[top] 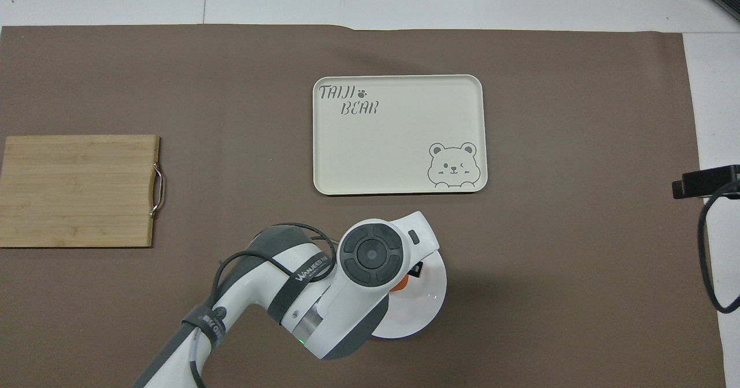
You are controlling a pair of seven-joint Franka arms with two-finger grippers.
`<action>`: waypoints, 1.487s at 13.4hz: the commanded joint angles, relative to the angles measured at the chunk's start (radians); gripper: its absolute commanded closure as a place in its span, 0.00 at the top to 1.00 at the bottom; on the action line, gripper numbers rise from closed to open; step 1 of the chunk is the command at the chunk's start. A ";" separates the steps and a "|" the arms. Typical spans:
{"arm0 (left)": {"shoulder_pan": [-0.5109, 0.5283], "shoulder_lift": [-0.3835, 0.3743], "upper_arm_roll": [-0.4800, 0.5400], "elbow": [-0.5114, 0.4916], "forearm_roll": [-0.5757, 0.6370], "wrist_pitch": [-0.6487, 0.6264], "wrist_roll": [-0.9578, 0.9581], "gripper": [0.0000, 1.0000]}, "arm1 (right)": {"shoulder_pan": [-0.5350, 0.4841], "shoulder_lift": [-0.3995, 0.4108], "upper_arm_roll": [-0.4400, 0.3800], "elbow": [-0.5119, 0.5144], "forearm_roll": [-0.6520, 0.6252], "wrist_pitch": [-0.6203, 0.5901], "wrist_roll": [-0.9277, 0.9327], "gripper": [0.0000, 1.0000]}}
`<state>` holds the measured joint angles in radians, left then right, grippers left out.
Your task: Place orange and plate with both arms
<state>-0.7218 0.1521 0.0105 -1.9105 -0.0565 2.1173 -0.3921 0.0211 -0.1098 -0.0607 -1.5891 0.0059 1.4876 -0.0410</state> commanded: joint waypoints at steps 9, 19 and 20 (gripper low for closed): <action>0.438 -0.180 -0.007 0.074 0.075 -0.221 0.471 1.00 | 0.011 -0.008 0.010 -0.034 0.065 0.059 -0.030 1.00; 0.625 -0.102 0.002 0.540 0.073 -0.628 0.622 1.00 | 0.005 -0.008 0.010 -0.043 0.110 0.057 -0.027 1.00; 0.625 -0.085 0.002 0.569 0.073 -0.648 0.622 1.00 | 0.005 -0.008 0.010 -0.043 0.114 0.057 -0.027 1.00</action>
<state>-0.1052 -0.0158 0.0218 -1.4571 0.0014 1.5309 0.2240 0.0408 -0.1079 -0.0527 -1.6103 0.0848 1.5288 -0.0485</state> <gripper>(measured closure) 0.000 0.000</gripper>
